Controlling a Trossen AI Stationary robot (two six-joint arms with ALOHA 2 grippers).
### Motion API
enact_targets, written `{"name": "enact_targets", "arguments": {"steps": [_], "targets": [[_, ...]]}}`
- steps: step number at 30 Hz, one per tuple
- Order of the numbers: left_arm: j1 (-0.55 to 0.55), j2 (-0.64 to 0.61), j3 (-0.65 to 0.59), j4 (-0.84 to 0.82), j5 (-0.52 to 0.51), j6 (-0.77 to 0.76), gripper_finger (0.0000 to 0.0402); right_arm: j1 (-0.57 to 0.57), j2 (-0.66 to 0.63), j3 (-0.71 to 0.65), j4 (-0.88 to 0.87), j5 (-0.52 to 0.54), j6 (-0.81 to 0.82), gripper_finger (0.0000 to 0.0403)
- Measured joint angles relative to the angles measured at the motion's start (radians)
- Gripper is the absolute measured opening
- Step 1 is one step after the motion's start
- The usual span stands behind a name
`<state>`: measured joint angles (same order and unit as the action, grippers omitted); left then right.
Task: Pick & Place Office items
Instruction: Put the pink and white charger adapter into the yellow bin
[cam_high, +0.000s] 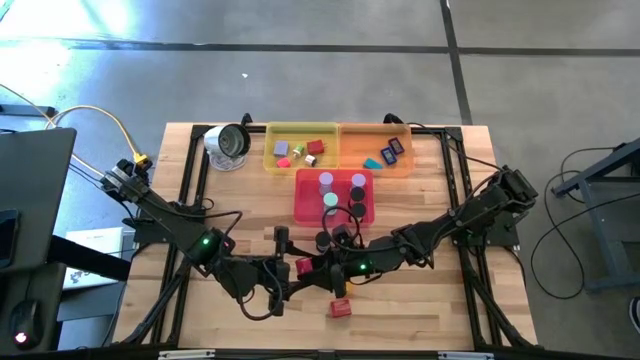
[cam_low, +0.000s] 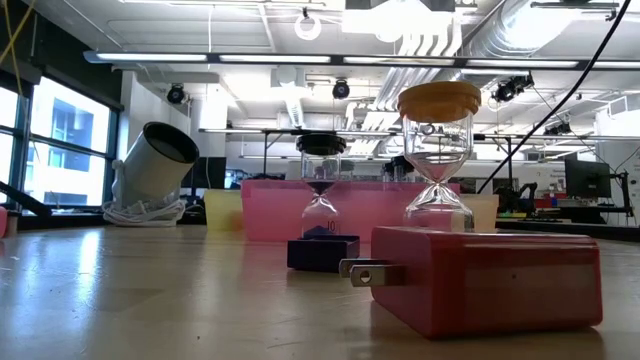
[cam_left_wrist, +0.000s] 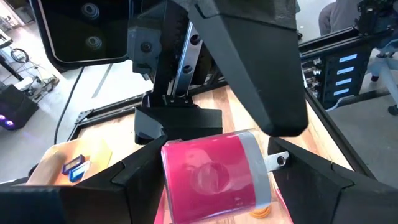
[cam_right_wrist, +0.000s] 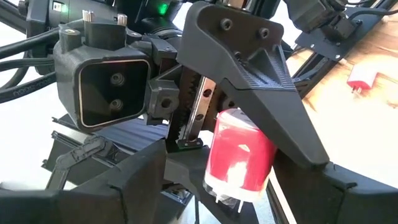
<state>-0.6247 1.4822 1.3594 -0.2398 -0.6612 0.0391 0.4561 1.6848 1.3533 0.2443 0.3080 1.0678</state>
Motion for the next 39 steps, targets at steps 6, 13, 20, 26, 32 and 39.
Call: {"name": "enact_targets", "arguments": {"steps": [6, 13, 20, 26, 32, 39], "targets": [[-0.006, -0.007, 0.000, 0.002, -0.003, -0.002, 0.0261, 0.000, 0.000, 0.000, 0.000, -0.003, -0.032, 0.0277], [-0.048, -0.045, -0.001, 0.019, -0.034, 0.017, 0.0261, -0.002, 0.000, 0.002, 0.007, 0.009, -0.021, 0.0277], [-0.071, -0.081, -0.002, 0.014, -0.069, 0.028, 0.0261, -0.012, -0.003, 0.003, 0.037, 0.007, -0.028, 0.0277], [-0.105, -0.109, -0.002, 0.021, -0.163, 0.089, 0.0261, -0.012, -0.048, 0.000, 0.028, 0.062, -0.097, 0.0277], [-0.110, -0.149, -0.002, 0.019, -0.271, 0.151, 0.0261, -0.012, -0.122, 0.001, -0.013, 0.115, -0.155, 0.0277], [-0.039, -0.215, -0.002, 0.018, -0.498, 0.252, 0.0261, -0.026, -0.210, 0.001, -0.081, 0.109, -0.263, 0.0277]]}}
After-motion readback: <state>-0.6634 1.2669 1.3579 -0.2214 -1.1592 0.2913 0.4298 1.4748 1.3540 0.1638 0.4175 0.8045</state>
